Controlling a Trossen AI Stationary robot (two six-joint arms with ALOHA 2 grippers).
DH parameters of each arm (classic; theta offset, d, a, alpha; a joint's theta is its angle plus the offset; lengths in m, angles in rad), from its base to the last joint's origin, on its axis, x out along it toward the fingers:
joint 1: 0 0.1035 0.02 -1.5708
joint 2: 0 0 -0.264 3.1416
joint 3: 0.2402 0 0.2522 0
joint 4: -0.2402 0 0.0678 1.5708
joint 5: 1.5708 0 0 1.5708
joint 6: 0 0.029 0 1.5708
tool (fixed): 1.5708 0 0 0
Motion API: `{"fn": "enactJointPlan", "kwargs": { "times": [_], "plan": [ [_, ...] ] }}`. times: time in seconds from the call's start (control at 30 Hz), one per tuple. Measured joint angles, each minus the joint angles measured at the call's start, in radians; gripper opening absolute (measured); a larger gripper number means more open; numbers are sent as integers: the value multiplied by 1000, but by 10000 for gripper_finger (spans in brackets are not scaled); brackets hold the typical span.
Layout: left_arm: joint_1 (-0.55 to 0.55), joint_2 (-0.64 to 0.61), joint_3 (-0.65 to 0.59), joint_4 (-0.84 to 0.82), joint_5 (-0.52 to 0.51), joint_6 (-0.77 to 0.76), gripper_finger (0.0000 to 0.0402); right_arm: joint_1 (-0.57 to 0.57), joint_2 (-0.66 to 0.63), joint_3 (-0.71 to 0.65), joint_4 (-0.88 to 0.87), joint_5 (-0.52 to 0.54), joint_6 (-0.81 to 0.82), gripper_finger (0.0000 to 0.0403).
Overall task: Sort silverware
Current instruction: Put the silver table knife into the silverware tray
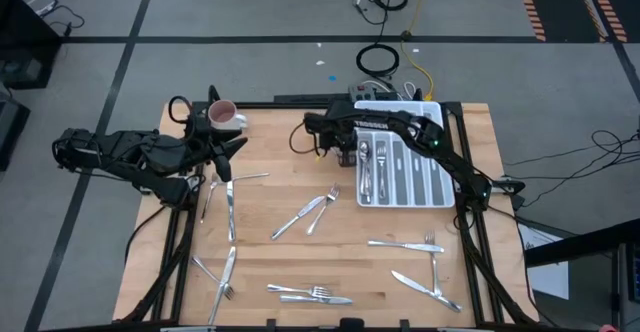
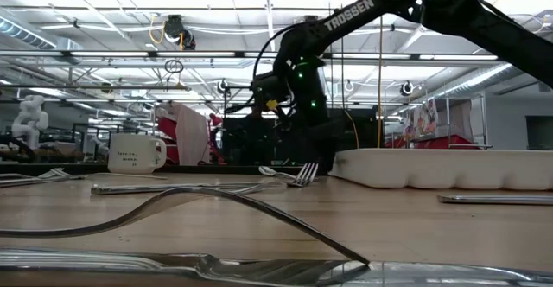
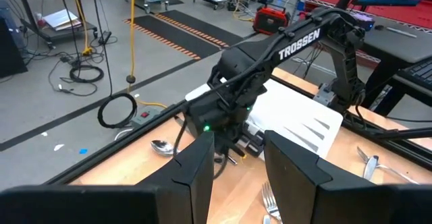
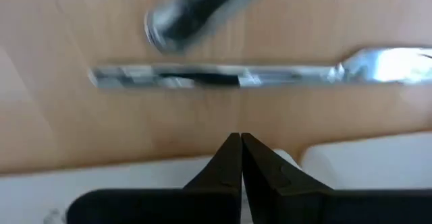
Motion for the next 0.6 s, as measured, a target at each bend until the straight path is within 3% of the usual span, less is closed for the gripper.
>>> {"fn": "enactJointPlan", "kwargs": {
  "times": [0.6],
  "plan": [
    [0,0,0,0,-8,4,135,5,-2,10,67,25,-137,0]
  ]
}}
